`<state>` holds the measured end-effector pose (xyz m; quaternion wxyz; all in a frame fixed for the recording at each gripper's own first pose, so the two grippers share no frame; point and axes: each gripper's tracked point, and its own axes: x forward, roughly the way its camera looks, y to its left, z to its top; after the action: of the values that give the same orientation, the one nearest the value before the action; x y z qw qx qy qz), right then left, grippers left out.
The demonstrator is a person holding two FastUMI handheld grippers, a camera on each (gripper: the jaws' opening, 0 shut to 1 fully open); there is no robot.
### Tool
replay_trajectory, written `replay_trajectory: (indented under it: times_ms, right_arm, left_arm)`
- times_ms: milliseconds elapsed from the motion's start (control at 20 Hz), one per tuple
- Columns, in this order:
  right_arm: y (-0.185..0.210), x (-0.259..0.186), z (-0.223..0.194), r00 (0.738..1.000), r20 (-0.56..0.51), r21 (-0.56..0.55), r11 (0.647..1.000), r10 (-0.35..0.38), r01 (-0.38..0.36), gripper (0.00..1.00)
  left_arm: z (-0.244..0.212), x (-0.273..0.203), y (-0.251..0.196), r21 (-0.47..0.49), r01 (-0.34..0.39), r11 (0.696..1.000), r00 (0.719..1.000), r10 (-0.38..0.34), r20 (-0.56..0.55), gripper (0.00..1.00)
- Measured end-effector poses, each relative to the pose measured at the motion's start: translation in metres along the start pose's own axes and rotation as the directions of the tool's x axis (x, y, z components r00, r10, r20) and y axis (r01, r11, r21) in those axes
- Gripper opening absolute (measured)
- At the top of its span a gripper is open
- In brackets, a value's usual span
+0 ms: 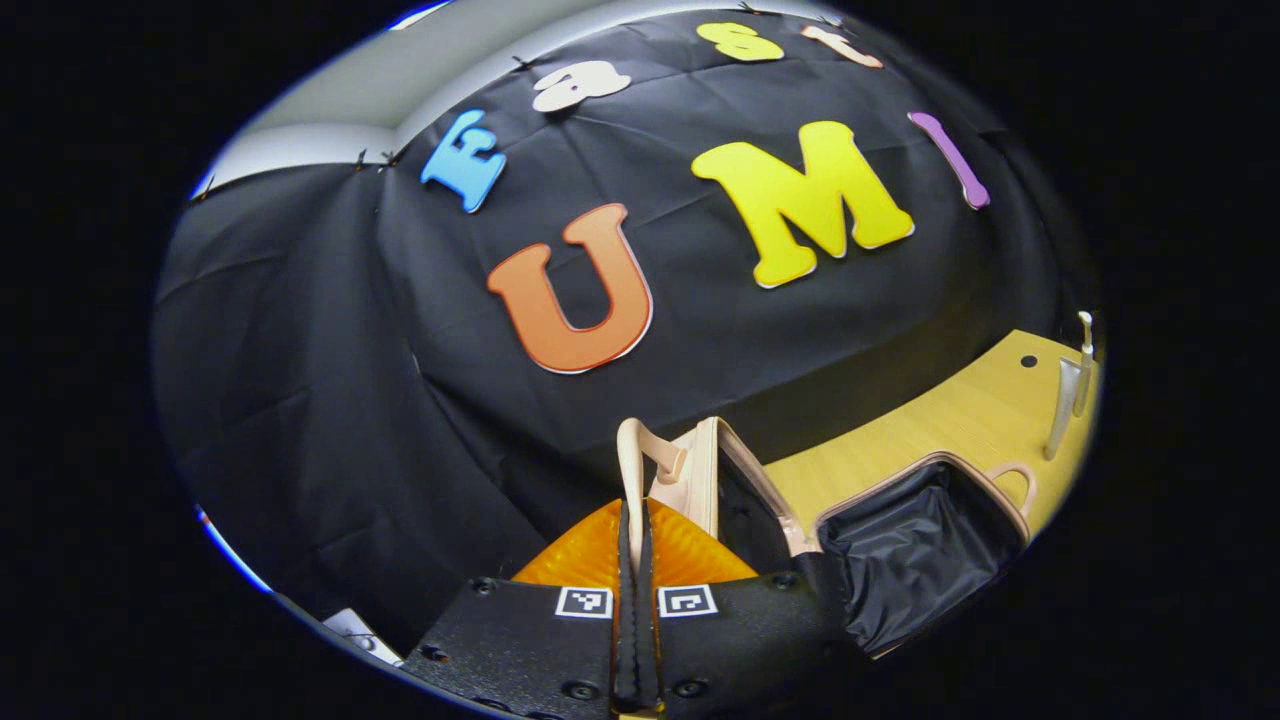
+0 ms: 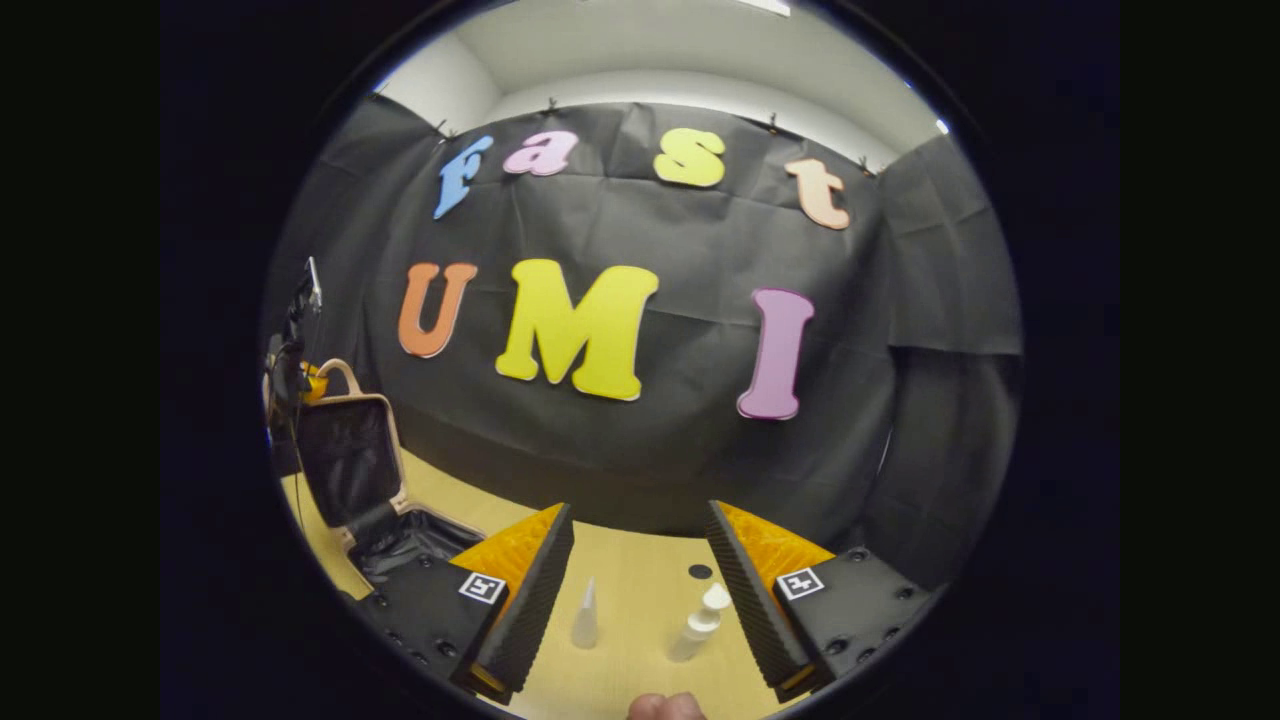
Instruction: First open the suitcase, pack the skin care products into it, and then close the suitcase.
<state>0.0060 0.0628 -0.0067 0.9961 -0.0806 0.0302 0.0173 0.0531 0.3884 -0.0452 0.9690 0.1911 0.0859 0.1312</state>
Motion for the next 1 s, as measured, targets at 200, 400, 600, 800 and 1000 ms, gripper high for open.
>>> replay_trajectory:
  times_ms: [200,400,600,800,1000]
  right_arm:
    - [0.028,-0.002,-0.003,0.999,-0.027,-0.021,0.999,0.028,-0.029,0.79]
    - [0.043,-0.001,0.002,0.999,-0.023,-0.054,0.998,0.029,-0.031,0.79]
    - [0.051,0.008,-0.010,0.997,-0.067,-0.067,0.997,0.027,-0.031,0.79]
    - [0.062,0.015,-0.027,0.991,-0.130,-0.049,0.998,0.032,-0.039,0.79]
    - [0.073,0.020,-0.028,0.990,-0.131,-0.056,0.997,0.051,-0.059,0.79]
  left_arm:
    - [-0.054,0.036,0.040,-0.153,-0.032,0.988,0.998,0.024,-0.052,0.03]
    - [-0.128,0.065,0.058,-0.305,-0.054,0.951,0.989,0.009,-0.148,0.03]
    - [-0.213,0.074,0.054,-0.472,-0.072,0.878,0.962,-0.063,-0.264,0.03]
    - [-0.262,0.079,0.039,-0.599,-0.069,0.798,0.936,-0.157,-0.316,0.03]
    - [-0.279,0.077,0.032,-0.605,-0.075,0.793,0.918,-0.182,-0.353,0.11]
